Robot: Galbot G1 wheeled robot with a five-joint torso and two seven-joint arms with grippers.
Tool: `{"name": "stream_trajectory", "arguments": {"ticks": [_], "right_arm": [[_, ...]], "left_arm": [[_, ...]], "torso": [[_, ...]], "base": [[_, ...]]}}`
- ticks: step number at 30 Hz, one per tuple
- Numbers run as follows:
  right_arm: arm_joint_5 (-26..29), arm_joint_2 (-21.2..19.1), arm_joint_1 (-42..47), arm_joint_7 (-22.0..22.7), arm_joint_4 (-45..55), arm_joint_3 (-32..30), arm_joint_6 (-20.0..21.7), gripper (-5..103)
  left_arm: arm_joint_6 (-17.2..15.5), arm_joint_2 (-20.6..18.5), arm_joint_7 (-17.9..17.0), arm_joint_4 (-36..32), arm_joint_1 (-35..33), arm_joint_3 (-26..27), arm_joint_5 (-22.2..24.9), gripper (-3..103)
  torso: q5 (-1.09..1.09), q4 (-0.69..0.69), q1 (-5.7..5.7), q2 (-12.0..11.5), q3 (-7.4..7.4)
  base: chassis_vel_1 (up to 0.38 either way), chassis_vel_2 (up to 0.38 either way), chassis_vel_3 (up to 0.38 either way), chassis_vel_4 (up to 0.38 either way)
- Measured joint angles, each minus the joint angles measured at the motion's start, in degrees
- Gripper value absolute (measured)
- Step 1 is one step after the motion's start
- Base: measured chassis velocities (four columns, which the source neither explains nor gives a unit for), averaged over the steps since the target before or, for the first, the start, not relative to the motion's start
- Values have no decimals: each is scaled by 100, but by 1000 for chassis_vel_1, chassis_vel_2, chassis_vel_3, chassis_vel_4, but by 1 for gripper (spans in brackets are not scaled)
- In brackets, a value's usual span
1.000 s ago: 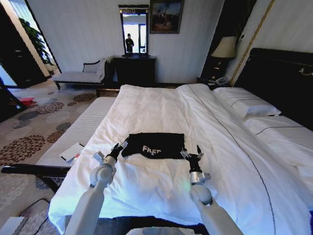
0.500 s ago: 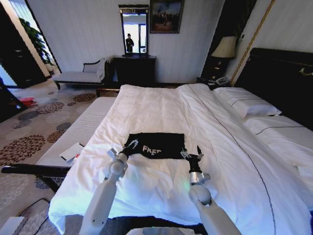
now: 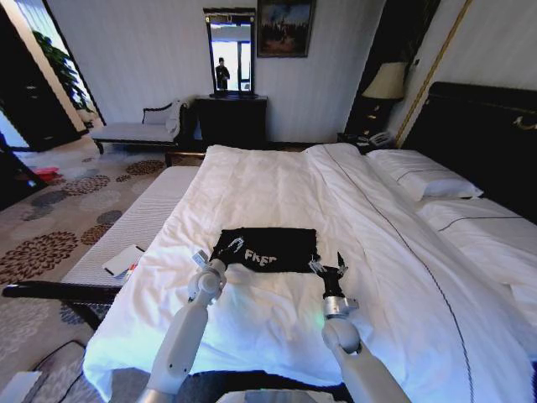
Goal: Fold the clothes on the bed.
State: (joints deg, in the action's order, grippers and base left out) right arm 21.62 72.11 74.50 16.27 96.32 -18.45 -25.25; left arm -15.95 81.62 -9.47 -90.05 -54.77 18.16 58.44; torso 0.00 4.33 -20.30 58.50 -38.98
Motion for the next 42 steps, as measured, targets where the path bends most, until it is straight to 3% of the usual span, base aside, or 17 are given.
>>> {"name": "stream_trajectory", "arguments": {"ticks": [3, 6, 12, 14, 18, 19, 22, 30, 34, 42], "right_arm": [[0, -1, 1, 8, -2, -21, 2, 100], [-1, -1, 0, 9, -7, -21, 2, 100], [-7, 3, -22, 12, -14, -9, 3, 100], [-8, 3, -24, 12, -15, -8, 3, 100], [-11, 1, -46, 23, -15, -5, 3, 100], [-11, 1, -46, 23, -15, -5, 3, 100], [-11, -8, -63, 31, -15, -6, 3, 100], [6, -62, -138, 55, -46, 24, 18, 100], [342, -178, -260, 62, -45, 191, 138, 100], [2050, -755, -1007, 476, 282, 1002, 981, 100]], "left_arm": [[0, 5, -7, 5, -22, 9, -8, 72], [0, 4, -36, 12, -33, 24, -9, 66], [0, -5, -80, 30, -95, 95, -14, 39], [0, -7, -83, 27, -105, 102, -15, 39], [-13, -33, -113, 13, -160, 126, -30, 18], [-13, -33, -113, 13, -160, 126, -30, 18], [-21, -34, -118, 21, -165, 133, -48, 2], [-28, -37, -103, 52, -161, 205, -106, 1], [-24, -93, -94, 39, -140, 255, -113, 1], [24, -261, -78, -212, -82, 392, -149, 1]], "torso": [[0, 0, 0, 0, 0], [0, 0, 0, 0, 0], [0, 0, 0, 1, 0], [0, 0, 0, 1, 0], [0, 0, 0, 1, 0], [0, 0, 0, 1, 0], [0, 0, 0, 1, 0], [0, 0, 0, 1, 0], [-1, 0, 0, 1, 0], [-1, 0, 0, 1, 0]], "base": [[0, 0, 0, 0], [0, 0, 0, 0], [0, 0, 0, 0], [0, 0, 0, 0], [0, 0, 0, 0], [0, 0, 0, 0], [0, 0, 0, 0], [0, 0, 0, 0], [0, 0, 0, 0], [0, 0, 0, 0]]}}
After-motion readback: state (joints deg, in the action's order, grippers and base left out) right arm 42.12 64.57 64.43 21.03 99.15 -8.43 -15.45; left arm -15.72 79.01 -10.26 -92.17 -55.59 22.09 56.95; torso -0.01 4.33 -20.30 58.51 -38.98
